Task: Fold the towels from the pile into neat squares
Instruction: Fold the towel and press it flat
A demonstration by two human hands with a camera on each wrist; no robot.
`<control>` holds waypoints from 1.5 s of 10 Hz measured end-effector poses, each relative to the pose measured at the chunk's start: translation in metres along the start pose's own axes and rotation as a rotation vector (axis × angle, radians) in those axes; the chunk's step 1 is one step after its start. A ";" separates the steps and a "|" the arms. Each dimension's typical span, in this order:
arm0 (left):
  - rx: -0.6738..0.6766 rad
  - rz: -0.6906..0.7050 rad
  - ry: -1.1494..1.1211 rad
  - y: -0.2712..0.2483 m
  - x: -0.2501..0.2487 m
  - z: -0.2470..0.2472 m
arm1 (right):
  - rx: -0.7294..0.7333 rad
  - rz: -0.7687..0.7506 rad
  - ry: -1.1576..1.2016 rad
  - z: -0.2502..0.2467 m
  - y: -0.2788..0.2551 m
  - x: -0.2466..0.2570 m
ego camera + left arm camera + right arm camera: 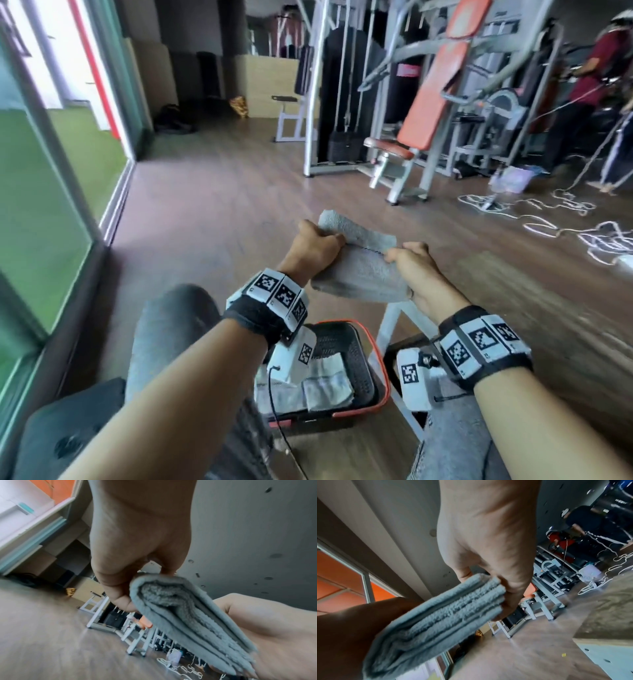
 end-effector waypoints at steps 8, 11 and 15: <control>0.056 -0.675 0.322 0.041 0.353 -0.048 | 0.728 0.245 -0.687 0.282 0.066 -0.213; 0.038 -0.787 0.350 0.078 0.419 -0.044 | 0.808 0.287 -0.642 0.326 0.108 -0.255; 0.110 -0.897 0.440 0.086 0.456 -0.041 | 0.952 0.330 -0.543 0.356 0.118 -0.292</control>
Point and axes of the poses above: each hand's wrist, its own y-axis towards the middle knuckle, its own z-axis out of the palm, x = y × z, the point moved 3 cm from there along y, towards the middle knuckle, and after that the axes turned 13 degrees about -y, right-handed, at the moved point
